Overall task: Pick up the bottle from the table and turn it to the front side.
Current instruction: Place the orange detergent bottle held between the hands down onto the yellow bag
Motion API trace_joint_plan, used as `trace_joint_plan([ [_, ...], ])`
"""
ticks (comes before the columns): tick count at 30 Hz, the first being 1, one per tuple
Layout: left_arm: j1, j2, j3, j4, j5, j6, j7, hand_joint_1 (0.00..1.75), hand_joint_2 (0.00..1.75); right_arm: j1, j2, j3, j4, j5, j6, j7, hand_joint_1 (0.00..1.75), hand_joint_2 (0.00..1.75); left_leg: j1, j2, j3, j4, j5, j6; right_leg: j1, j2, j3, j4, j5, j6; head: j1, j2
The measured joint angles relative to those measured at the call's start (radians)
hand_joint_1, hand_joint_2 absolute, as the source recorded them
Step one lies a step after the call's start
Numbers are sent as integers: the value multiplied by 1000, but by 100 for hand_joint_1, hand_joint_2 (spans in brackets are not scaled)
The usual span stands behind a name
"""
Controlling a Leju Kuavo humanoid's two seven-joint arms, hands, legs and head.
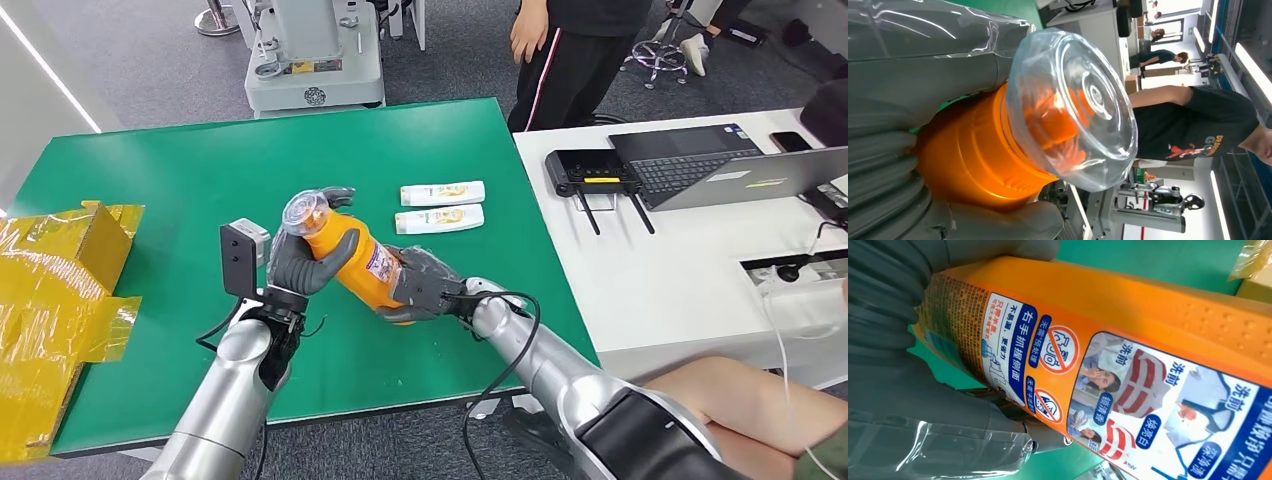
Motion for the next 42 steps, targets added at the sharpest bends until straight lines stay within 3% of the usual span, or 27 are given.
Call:
trace_joint_plan([
  [14, -28, -10, 0, 38, 26, 32, -16, 175, 175, -2, -22, -21, -41, 2, -83, -13, 173, 175, 0, -2, -1, 0, 0, 0, 0, -1, 0, 0, 0, 0, 0, 0],
  [18, -32, -14, 0, 44, 33, 41, -23, 175, 175, -2, -23, -31, -47, 5, -99, -11, 0, 175, 0, -2, -1, 0, 0, 0, 0, -2, 0, 0, 0, 0, 0, 0],
  [23, -11, 1, 1, 66, 35, 70, -20, 175, 175, -31, -23, -59, -65, 4, -151, -1, 0, 175, 0, 0, -1, 0, 0, 0, 0, 1, -1, 0, 0, 0, 0, 0],
  [42, 6, 28, 13, 76, 62, 89, -39, 175, 175, -43, -18, -85, -85, 20, -169, -20, 0, 175, 0, -2, -1, 0, 1, 1, 0, -2, 0, 0, 0, 0, 0, 0],
])
